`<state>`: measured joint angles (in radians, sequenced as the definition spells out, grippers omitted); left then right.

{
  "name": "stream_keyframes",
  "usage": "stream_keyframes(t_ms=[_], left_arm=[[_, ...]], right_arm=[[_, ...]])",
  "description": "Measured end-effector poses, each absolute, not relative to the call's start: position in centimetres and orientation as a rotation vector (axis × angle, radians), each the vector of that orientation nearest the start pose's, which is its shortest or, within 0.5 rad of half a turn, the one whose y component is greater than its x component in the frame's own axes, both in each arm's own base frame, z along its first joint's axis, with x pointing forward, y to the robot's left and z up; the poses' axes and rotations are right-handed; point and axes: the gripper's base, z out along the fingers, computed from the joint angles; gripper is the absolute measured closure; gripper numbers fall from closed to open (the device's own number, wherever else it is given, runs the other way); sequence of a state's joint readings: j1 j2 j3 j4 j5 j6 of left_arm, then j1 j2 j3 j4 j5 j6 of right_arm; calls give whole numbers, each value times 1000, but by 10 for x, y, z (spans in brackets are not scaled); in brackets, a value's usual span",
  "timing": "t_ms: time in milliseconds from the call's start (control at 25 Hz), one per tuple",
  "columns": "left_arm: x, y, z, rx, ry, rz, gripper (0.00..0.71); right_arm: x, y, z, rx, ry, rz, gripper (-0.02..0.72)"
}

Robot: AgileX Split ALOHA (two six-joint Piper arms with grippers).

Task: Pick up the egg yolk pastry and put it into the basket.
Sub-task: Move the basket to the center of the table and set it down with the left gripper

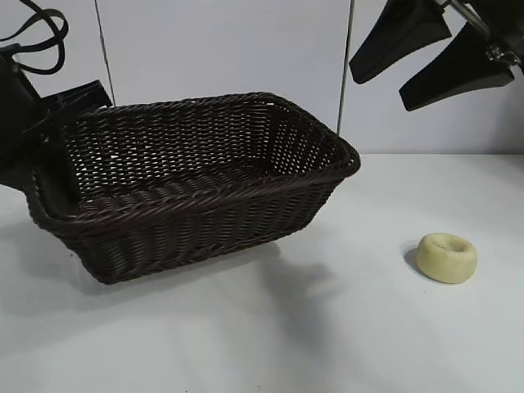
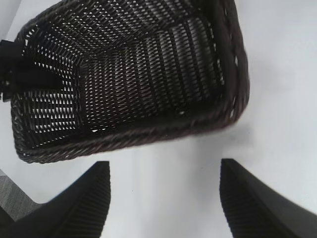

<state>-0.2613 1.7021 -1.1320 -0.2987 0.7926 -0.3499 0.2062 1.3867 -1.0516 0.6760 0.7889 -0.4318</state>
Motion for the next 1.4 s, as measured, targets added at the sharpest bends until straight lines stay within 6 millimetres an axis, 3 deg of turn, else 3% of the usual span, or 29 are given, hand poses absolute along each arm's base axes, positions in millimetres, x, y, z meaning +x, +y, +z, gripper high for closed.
stream_keyframes(t_ms=[200,400,1160,1400], left_arm=[[333,-111,218,-120,2944,-446,611],[349,-121,202,124,3004,-502,611],[365,-123,170,222,3002,-465,611],[366,-124,168,218,2997,-463,611]], right_arm=[[270,98,303,-350,2455,693,239],[270,98,303,-337,2459,697,239],[270,98,303,-332,2461,699,239],[270,98,303,-332,2461,699,239]])
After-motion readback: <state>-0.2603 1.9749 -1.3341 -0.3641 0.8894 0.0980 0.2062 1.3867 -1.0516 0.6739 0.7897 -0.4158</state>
